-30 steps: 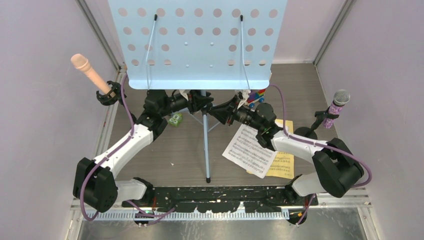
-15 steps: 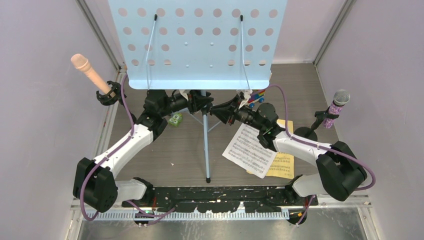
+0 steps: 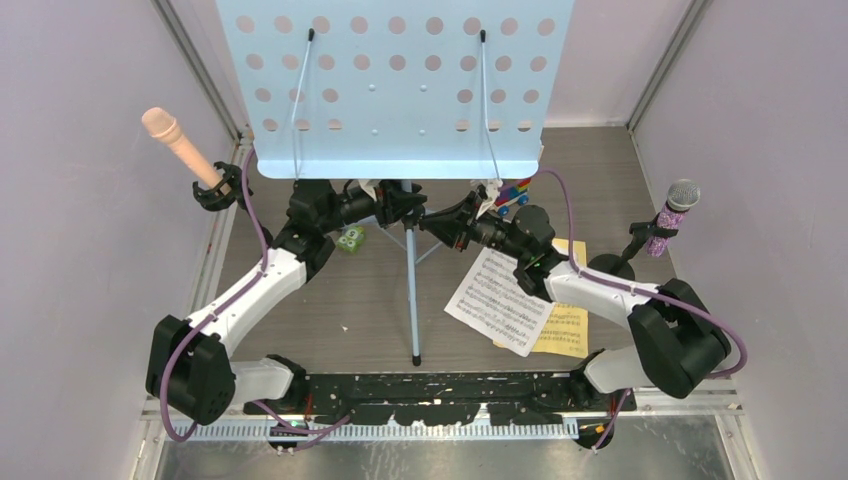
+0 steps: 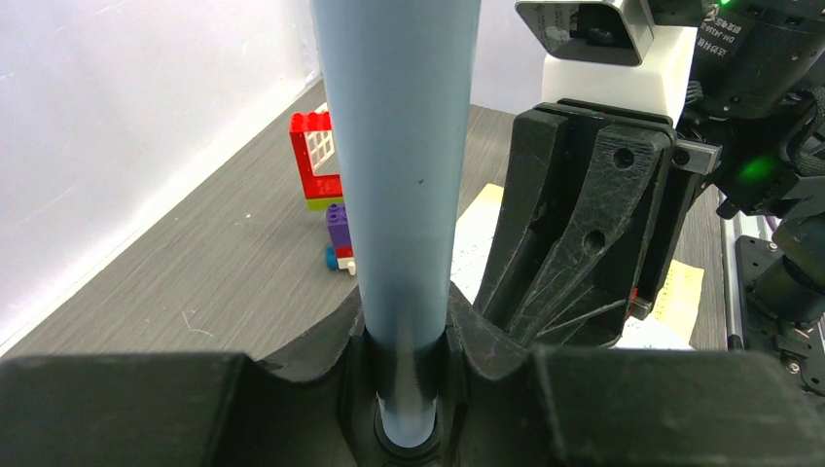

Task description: Pack up the instrument practice props

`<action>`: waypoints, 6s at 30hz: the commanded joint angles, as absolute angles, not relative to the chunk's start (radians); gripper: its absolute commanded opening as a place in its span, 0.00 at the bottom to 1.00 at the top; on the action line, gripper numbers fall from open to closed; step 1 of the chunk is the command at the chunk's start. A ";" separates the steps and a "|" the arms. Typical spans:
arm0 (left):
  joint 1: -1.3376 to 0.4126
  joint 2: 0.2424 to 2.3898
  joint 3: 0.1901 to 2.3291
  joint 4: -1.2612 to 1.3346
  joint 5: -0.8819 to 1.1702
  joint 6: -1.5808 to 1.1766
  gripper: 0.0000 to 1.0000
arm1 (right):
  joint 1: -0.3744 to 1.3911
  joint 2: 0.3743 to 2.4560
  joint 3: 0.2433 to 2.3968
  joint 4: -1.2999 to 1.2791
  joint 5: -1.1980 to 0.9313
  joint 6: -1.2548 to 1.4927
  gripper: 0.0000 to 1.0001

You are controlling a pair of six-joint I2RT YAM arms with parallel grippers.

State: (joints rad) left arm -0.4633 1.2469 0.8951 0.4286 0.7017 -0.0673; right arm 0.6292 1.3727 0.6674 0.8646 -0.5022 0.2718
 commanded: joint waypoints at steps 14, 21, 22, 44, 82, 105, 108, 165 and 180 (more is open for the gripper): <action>-0.477 1.235 0.918 0.413 0.806 -0.057 0.00 | 0.694 1.346 0.679 0.704 -0.624 -0.306 0.01; -0.477 1.238 0.919 0.413 0.808 -0.057 0.00 | 0.833 1.282 0.692 0.433 -0.422 -0.813 0.00; -0.477 1.240 0.919 0.413 0.808 -0.057 0.00 | 0.852 1.274 0.690 0.416 -0.389 -0.856 0.01; -0.477 1.240 0.918 0.416 0.816 -0.058 0.00 | 1.111 1.271 0.658 0.410 0.230 -1.296 0.34; -0.477 1.246 0.928 0.424 0.837 -0.071 0.00 | 1.091 0.901 0.642 0.114 0.700 1.230 0.71; -0.481 1.278 0.961 0.442 0.884 -0.071 0.00 | 0.869 1.072 0.578 0.443 0.275 1.562 0.50; -0.482 1.274 0.961 0.430 0.878 -0.059 0.00 | 0.864 1.083 0.594 0.437 0.261 1.541 0.50; -0.483 1.249 0.951 0.430 0.871 -0.050 0.00 | 0.847 1.216 0.612 0.609 0.198 1.579 0.39; -0.483 1.244 0.949 0.428 0.870 -0.048 0.00 | 0.847 1.256 0.623 0.656 0.155 1.518 0.00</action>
